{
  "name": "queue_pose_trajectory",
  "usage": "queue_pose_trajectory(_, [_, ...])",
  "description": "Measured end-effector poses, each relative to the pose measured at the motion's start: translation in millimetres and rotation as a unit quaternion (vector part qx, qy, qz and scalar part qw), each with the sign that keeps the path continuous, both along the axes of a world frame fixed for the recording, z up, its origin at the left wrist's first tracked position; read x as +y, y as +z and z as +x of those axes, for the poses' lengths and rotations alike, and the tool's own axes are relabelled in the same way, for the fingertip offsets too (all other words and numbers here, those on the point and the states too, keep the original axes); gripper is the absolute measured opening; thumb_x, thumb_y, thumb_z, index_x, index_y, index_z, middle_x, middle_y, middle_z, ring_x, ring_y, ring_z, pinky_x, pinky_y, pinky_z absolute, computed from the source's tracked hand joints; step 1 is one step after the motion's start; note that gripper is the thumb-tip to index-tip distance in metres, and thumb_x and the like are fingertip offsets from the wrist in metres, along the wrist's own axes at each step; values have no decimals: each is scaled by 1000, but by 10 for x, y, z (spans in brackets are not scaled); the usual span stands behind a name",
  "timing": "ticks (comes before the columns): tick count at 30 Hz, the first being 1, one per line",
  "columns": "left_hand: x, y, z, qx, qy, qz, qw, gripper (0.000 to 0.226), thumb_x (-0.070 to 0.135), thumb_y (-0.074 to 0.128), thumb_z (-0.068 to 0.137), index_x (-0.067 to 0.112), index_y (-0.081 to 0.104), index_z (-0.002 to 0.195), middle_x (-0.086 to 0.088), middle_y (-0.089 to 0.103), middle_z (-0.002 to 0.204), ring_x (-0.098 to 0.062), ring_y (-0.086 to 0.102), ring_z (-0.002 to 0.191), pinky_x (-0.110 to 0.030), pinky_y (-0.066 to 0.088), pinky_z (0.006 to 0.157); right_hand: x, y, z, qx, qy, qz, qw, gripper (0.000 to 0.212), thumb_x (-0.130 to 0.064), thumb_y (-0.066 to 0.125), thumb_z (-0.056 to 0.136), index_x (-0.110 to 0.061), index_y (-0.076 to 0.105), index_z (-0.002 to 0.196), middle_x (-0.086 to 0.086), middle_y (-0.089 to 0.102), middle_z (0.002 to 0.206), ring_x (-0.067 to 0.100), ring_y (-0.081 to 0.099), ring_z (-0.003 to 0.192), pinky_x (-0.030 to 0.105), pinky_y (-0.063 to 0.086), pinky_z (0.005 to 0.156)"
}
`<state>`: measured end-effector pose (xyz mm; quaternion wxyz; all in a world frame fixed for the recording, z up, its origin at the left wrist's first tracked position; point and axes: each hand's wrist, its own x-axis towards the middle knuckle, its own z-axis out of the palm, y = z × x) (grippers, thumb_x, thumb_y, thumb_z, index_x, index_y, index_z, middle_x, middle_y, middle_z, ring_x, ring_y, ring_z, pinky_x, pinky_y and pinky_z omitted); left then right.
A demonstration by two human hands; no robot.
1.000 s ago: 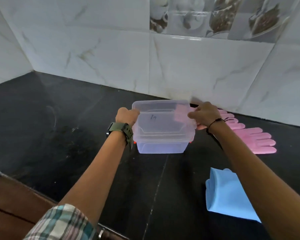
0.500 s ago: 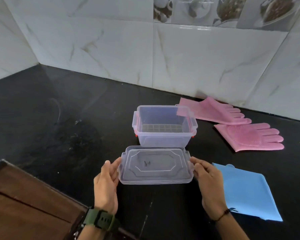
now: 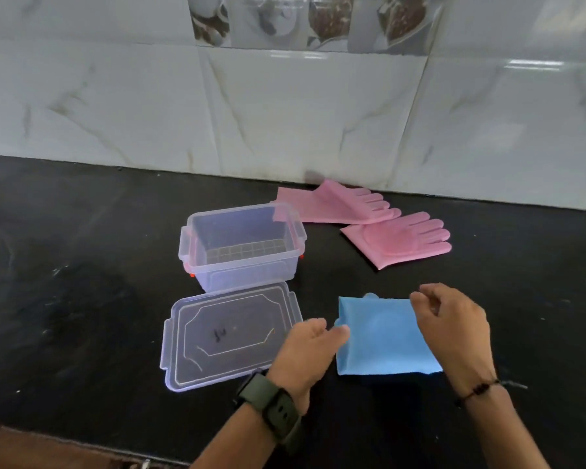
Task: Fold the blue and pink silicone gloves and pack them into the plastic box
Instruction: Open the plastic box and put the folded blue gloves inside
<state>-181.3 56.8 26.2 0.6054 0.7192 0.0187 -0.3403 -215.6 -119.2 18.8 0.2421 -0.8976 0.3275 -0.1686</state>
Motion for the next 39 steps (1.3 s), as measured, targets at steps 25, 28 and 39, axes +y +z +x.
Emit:
queue_pose_trajectory(25, [-314, -19, 473, 173, -14, -90, 981, 43, -5, 61, 80, -3, 53, 123, -17, 63, 120, -34, 62, 105, -42, 52, 85, -272, -17, 34, 10, 27, 581, 813, 24, -4, 69, 72, 1, 65, 96, 17, 74, 92, 29, 70, 79, 40, 59, 71])
queue_pose_trajectory(28, [5, 344, 753, 87, 13, -141, 986, 37, -6, 62, 79, -1, 61, 116, -16, 68, 116, -30, 65, 102, -38, 55, 86, -48, 386, 408, -59, 118, 569, 812, 27, -10, 70, 61, -3, 68, 87, 7, 78, 77, 18, 73, 65, 32, 60, 60])
queue_pose_trajectory(39, [858, 466, 1936, 41, 122, 3, 992, 44, -8, 54, 87, 1, 48, 130, -20, 58, 122, -36, 57, 108, -52, 44, 100, 850, 385, 2121, 92, 216, 498, 835, 6, 5, 64, 82, 7, 58, 80, 19, 58, 81, 32, 59, 73, 49, 50, 76])
